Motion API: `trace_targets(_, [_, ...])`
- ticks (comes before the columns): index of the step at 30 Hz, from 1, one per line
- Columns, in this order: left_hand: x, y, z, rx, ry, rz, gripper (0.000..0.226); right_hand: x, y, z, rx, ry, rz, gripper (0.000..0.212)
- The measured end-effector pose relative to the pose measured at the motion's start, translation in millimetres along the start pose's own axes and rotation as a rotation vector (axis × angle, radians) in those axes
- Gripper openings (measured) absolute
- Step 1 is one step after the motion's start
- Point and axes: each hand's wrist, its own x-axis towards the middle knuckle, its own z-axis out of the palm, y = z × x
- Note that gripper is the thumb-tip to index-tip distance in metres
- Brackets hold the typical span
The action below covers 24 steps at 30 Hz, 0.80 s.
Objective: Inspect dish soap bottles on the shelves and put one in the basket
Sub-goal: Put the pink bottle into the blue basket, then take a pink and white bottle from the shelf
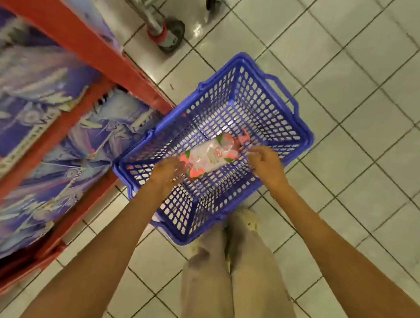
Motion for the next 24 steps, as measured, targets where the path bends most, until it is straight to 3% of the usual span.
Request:
trace_targets(5, [-238,36,10,0.261,-0.093,0.092,0.025,-238,-69,-96,0.197,-0.044,-0.070,0.015])
trace_targets(8, [-358,44,11,0.392,-0.169,0.176,0.024,-367,-103,-141,0.301,0.008,-0.108,0.024])
trace_targets(10, [-424,42,12,0.485,-0.239,0.234,0.013,-437,-111,-160,0.384,0.005,-0.126,0.027])
trace_targets(13, [-494,25,14,0.586,-0.353,0.386,0.015,-521,-90,-167,0.471,0.049,-0.159,0.024])
trace_targets(16, [-542,-1,10,0.718,-0.536,0.462,0.018,-588,-37,-143,0.586,0.229,-0.126,0.023])
trace_targets(20, [-569,-42,-4,1.063,-0.702,0.369,0.020,-676,42,-67,0.724,0.542,0.068,0.019])
trace_targets(24, [-579,-96,-4,1.498,-0.686,0.218,0.018,-766,97,36,0.973,0.786,0.315,0.018])
